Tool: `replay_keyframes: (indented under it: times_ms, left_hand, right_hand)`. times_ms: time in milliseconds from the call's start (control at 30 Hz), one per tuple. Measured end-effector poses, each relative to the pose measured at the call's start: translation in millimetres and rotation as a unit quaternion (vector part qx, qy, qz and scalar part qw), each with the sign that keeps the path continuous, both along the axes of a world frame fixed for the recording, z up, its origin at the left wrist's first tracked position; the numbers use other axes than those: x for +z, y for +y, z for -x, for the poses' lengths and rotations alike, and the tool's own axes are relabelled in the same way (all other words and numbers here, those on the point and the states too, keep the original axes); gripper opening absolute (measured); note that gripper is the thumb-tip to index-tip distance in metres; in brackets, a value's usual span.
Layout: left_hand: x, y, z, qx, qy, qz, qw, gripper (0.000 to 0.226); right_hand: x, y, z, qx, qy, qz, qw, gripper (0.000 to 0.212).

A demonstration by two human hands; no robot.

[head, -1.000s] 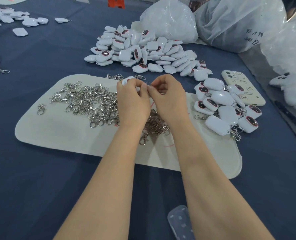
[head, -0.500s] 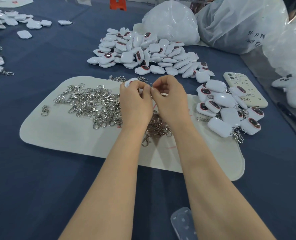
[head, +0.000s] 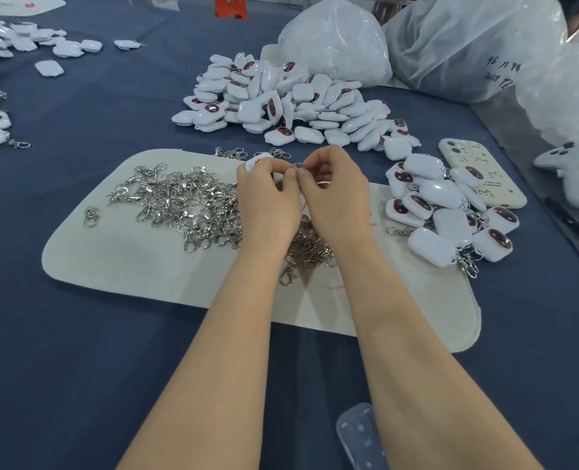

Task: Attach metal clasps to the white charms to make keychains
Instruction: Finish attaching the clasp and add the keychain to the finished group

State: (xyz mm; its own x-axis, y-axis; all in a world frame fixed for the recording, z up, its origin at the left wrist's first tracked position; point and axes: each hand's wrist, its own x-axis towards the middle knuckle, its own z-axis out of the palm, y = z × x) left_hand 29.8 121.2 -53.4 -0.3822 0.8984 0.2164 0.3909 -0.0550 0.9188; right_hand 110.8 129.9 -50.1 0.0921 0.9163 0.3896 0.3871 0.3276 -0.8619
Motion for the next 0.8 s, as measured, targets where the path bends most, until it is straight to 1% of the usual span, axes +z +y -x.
replay_keyframes:
  times_ms: [367,567,800]
  left_hand:
    - [1.4,-5.0,-3.0,0.009,0.002,-0.023,1.000,0.008]
    - [2.1,-5.5,-1.8,0.012,0.028,-0.035,0.999,0.009]
    - [1.6,-5.8,-1.8,0.013,0.036,-0.024,0.999,0.008]
  right_hand:
    - [-1.6,0.8,-0.2,-0.003,0.006,-0.007,1.000,0.012]
    - [-1.4,1.1,-0.6,0.002,0.009,-0.005,1.000,0.012]
    - [-1.4,1.1,-2.2,0.013,-0.008,0.000,1.000,0.012]
